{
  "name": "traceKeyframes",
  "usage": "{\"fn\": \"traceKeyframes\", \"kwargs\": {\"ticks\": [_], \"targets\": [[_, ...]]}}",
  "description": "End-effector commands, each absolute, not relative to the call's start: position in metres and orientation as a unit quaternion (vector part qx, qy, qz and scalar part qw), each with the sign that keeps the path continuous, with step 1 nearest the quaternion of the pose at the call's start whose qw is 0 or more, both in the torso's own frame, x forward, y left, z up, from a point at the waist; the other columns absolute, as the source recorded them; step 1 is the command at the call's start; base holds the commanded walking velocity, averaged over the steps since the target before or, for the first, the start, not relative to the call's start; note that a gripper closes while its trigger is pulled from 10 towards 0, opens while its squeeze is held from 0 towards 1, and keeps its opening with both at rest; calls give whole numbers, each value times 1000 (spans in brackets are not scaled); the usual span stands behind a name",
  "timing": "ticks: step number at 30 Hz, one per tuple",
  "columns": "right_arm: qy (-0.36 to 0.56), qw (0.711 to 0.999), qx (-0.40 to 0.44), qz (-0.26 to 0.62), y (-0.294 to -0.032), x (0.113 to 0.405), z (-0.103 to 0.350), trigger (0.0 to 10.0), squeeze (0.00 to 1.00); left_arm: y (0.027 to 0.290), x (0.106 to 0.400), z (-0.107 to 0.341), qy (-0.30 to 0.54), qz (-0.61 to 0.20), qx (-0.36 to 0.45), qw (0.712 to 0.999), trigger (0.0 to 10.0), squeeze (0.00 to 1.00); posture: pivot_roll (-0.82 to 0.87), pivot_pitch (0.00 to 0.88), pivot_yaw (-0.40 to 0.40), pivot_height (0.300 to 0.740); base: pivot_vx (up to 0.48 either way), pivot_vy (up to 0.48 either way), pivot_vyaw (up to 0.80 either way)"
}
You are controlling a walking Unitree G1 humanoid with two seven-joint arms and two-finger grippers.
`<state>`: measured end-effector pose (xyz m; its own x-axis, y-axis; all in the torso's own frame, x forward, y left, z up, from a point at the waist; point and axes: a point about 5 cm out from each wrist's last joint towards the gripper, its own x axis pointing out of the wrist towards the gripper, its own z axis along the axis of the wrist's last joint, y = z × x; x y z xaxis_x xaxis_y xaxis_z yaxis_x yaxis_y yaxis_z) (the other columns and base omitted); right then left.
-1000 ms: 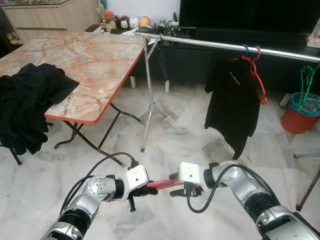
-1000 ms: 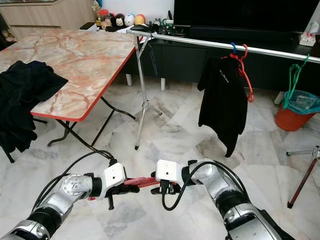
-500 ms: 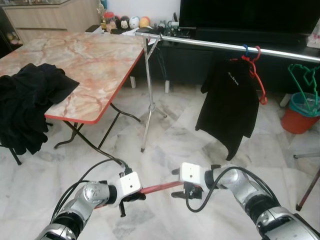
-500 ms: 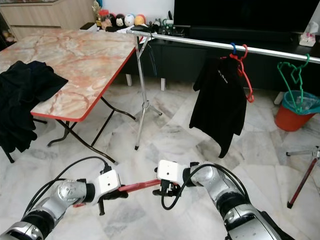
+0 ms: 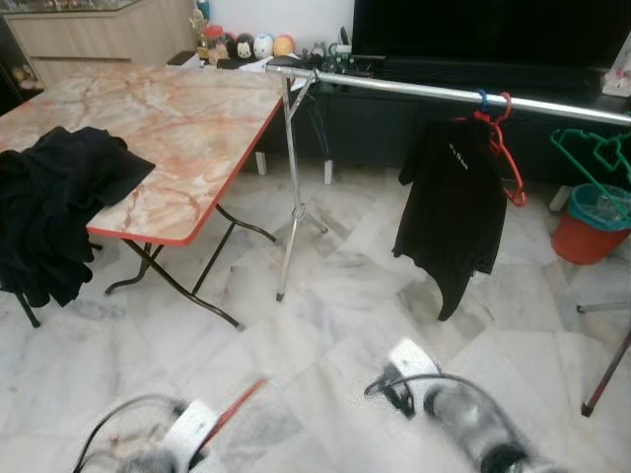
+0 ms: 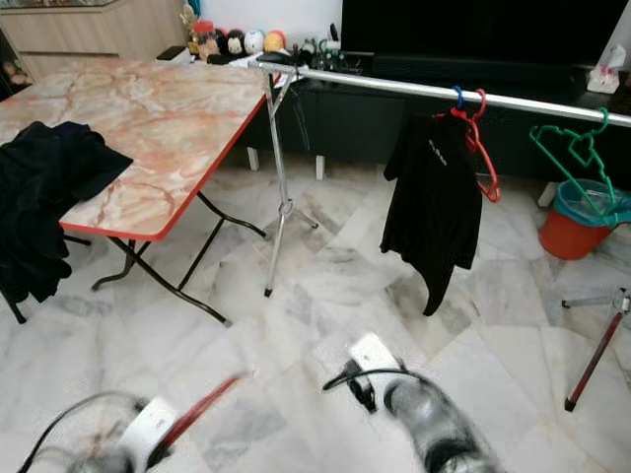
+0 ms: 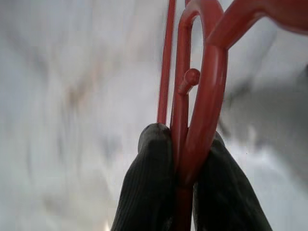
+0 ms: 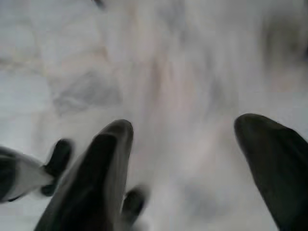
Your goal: Hang hanger
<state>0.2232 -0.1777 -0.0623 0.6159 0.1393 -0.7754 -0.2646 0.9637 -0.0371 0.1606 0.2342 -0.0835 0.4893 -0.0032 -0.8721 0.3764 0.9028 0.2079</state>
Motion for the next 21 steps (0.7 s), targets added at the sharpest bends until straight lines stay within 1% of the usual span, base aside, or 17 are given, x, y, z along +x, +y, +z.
{"fn": "traceKeyframes", "kwargs": {"ticks": [1, 2, 4, 7, 11, 18, 21], "targets": [[427, 902, -19, 59, -182, 223, -63, 10000, 0, 241, 159, -83, 500, -63, 167, 847, 10000, 0, 35, 0, 17, 740, 0, 0, 0], [456, 890, 19, 16, -184, 205, -74, 10000, 0, 246, 149, -87, 513, -1, 112, 851, 10000, 0, 32, 0, 16, 740, 0, 0, 0], [476, 879, 20, 4, -184, 189, -82, 10000, 0, 246, 143, -89, 517, 30, 80, 852, 10000, 0, 30, 0, 14, 740, 0, 0, 0], [494, 869, 25, -18, -184, 174, -90, 10000, 0, 243, 141, -91, 517, 48, 55, 853, 10000, 0, 34, 0, 8, 740, 0, 0, 0], [506, 862, 25, -32, -185, 163, -94, 10000, 0, 240, 150, -88, 498, 54, 44, 864, 10000, 0, 27, 0, 10, 740, 0, 0, 0], [508, 860, 27, -47, -189, 161, -95, 10000, 0, 233, 166, -83, 480, 47, 36, 875, 10000, 0, 17, 0, 14, 740, 0, 0, 0], [508, 860, 21, -56, -186, 155, -98, 10000, 0, 229, 173, -81, 474, 28, 52, 879, 10000, 0, 14, 0, 20, 740, 0, 0, -648]]}}
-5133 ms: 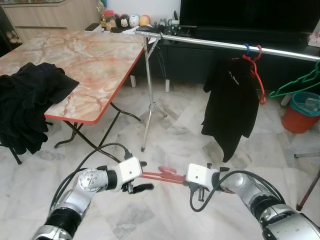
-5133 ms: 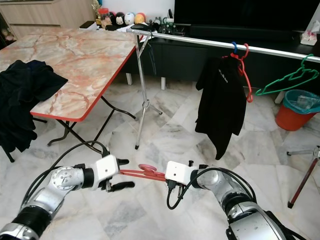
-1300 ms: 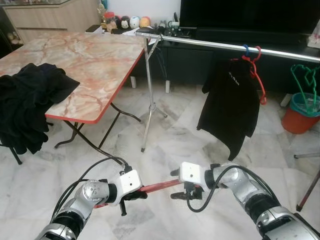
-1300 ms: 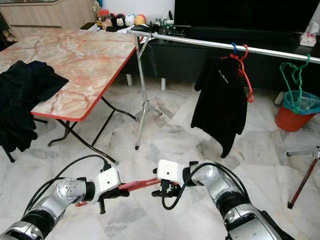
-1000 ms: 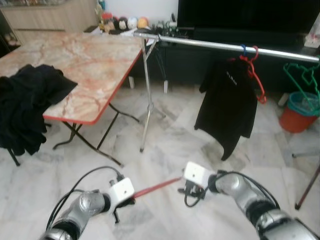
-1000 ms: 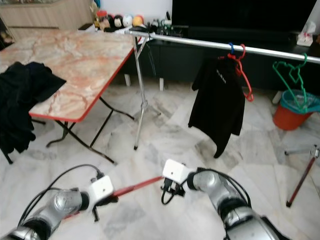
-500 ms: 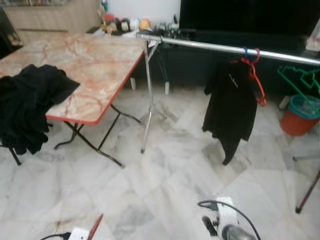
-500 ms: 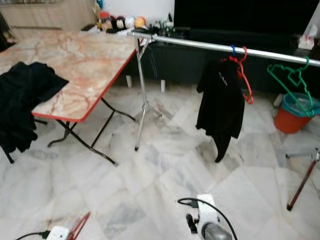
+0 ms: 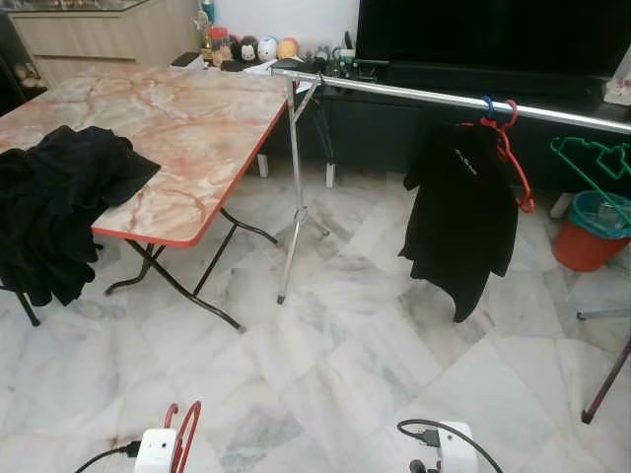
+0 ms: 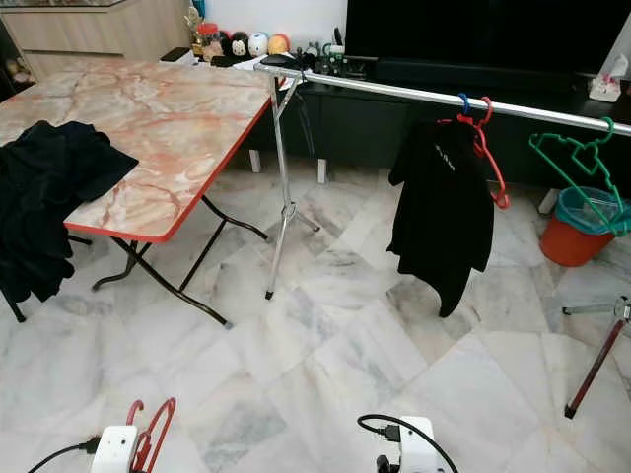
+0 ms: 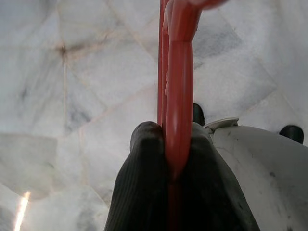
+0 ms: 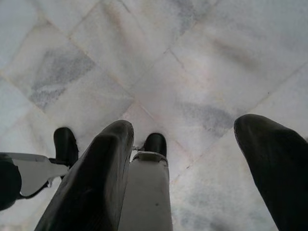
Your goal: Hang hanger
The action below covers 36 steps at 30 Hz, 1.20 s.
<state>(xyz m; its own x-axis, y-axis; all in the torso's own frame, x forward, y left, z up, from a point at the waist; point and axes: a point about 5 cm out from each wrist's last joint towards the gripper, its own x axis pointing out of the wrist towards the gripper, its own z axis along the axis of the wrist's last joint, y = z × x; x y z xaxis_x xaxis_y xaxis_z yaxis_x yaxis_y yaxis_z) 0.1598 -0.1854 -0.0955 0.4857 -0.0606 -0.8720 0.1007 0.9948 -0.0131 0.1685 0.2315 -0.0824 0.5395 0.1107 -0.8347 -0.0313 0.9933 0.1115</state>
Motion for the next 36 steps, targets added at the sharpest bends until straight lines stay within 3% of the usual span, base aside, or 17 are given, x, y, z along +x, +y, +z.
{"fn": "traceKeyframes", "kwargs": {"ticks": [1, 11, 26, 36], "targets": [[507, 860, 24, -51, -183, 153, -98, 10000, 0, 227, 175, -81, 472, 21, 53, 880, 10000, 0, 14, 0, 20, 740, 0, 0, -725], [527, 850, 14, -21, -170, 132, -106, 10000, 0, 223, 170, -84, 480, 13, 54, 876, 10000, 0, 4, 0, 31, 740, 0, -90, -689], [505, 862, 17, -33, -174, 140, -103, 10000, 0, 221, 172, -83, 477, 5, 67, 876, 10000, 0, 9, 0, 24, 740, 0, -376, 0], [508, 860, 13, -35, -176, 138, -104, 10000, 0, 223, 172, -83, 472, 25, 57, 879, 10000, 0, 11, 0, 19, 740, 0, 0, -488]]}}
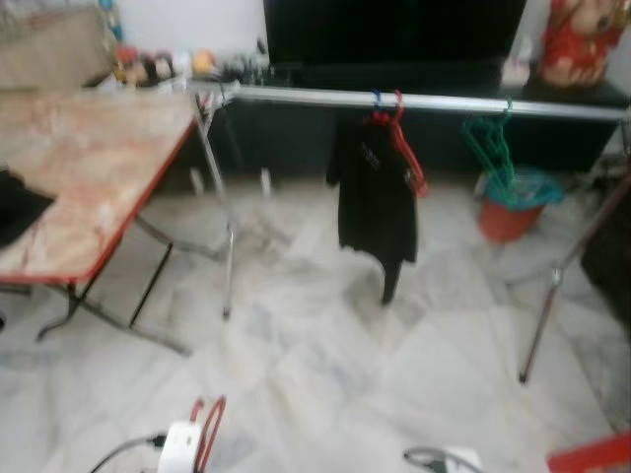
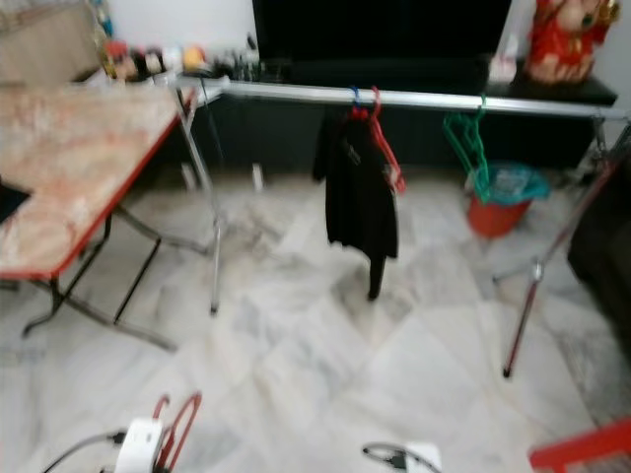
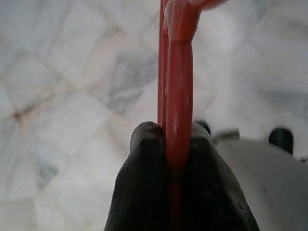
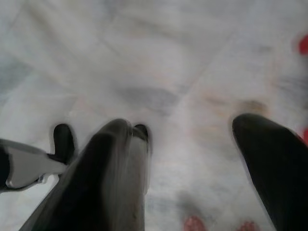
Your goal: Hang hanger
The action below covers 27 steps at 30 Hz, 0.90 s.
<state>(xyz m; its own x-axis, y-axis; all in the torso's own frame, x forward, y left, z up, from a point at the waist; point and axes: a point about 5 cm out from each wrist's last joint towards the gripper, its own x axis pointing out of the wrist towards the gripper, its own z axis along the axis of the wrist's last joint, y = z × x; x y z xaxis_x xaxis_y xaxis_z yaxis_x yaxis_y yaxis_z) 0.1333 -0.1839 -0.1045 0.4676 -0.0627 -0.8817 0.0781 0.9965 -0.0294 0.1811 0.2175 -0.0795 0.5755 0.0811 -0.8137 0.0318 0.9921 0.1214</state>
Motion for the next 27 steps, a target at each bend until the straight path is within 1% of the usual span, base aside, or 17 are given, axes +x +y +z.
{"fn": "traceKeyframes", "kwargs": {"ticks": [1, 8, 21, 27], "targets": [[508, 860, 13, -36, -176, 138, -104, 10000, 0, 223, 172, -83, 471, 24, 58, 880, 10000, 0, 11, 0, 19, 740, 0, 0, 0], [499, 866, 19, -36, -174, 142, -102, 10000, 0, 222, 172, -83, 472, 25, 45, 880, 10000, 0, 12, 0, 17, 740, 0, 0, 0], [501, 865, 14, -35, -174, 143, -102, 10000, 0, 221, 173, -83, 470, 24, 43, 881, 10000, 0, 11, 0, 16, 740, 0, 0, 0], [501, 865, 9, -33, -175, 144, -102, 10000, 0, 220, 173, -83, 469, 23, 41, 882, 10000, 0, 12, 0, 16, 740, 271, 0, 0]]}}
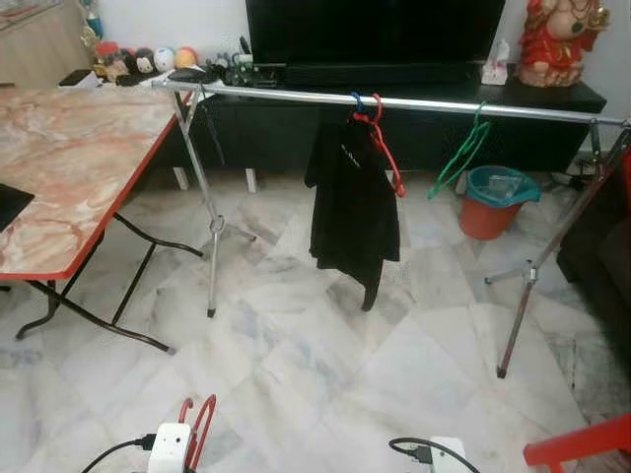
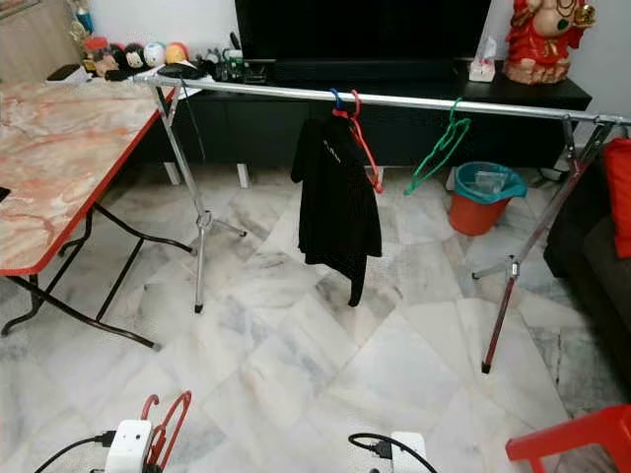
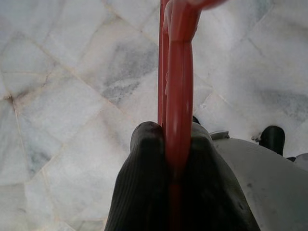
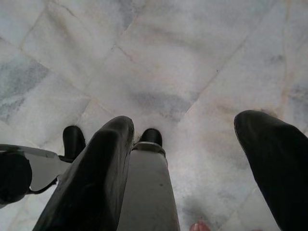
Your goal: Hang hanger
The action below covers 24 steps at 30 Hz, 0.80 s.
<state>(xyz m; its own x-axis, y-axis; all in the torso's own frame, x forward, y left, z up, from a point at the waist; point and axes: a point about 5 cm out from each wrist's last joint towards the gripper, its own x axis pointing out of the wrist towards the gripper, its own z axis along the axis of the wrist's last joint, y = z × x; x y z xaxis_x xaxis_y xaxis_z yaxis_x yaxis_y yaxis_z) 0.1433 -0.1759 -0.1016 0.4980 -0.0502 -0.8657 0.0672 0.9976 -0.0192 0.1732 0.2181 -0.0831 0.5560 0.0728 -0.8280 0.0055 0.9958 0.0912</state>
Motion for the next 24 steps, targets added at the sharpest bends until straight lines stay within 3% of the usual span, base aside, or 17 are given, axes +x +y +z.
{"fn": "traceKeyframes", "kwargs": {"ticks": [1, 24], "targets": [[501, 865, 10, -33, -175, 144, -102, 10000, 0, 220, 173, -83, 469, 22, 40, 882, 10000, 0, 12, 0, 16, 740, 304, 0, 0], [500, 865, 2, -27, -176, 146, -101, 10000, 0, 220, 172, -83, 470, 27, 30, 882, 10000, 0, 13, 0, 3, 740, 347, 0, 0]]}}
